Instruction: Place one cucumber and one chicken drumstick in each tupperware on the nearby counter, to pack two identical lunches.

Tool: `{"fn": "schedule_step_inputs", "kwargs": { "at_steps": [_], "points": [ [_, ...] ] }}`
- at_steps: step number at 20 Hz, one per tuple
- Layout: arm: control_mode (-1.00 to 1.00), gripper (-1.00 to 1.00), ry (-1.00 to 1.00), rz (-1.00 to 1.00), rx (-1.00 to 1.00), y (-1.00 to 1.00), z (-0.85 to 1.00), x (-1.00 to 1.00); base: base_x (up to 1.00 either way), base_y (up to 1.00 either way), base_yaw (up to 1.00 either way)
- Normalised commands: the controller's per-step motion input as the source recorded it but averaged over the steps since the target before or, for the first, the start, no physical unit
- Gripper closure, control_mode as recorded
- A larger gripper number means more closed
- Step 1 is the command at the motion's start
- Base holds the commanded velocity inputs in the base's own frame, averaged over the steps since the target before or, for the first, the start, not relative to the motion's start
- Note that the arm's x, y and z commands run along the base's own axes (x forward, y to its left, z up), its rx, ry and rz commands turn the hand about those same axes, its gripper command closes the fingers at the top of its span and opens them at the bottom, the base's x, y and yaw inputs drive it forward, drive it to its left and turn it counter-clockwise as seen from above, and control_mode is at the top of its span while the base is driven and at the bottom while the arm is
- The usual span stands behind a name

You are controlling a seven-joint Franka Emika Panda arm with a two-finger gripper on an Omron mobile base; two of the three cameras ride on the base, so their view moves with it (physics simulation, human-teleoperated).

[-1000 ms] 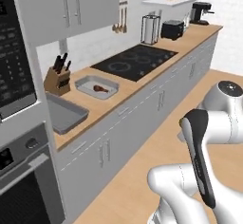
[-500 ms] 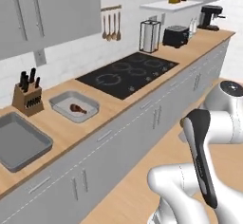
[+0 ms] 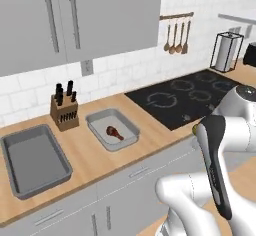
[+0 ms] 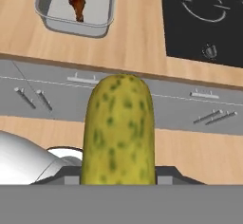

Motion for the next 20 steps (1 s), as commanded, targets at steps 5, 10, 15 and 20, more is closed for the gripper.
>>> {"fn": "schedule_step_inputs", "kwargs": {
  "at_steps": [5, 10, 15, 20],
  "points": [
    [1.00, 1.00, 0.00, 0.00, 0.00, 0.00, 0.00, 0.00, 1.00, 0.10, 0.47],
    [-1.00, 1.00, -0.02, 0.25, 0.00, 0.87, -0.14, 1.00, 0.00, 0.00, 0.00],
    [-1.00, 1.00, 0.01, 0.06, -0.05, 0.95, -0.30, 1.00, 0.00, 0.00, 0.00],
    [-1.00, 1.00, 0.06, 0.01, -0.04, 0.45, -0.55, 1.00, 0.00, 0.00, 0.00]
  ]
}}
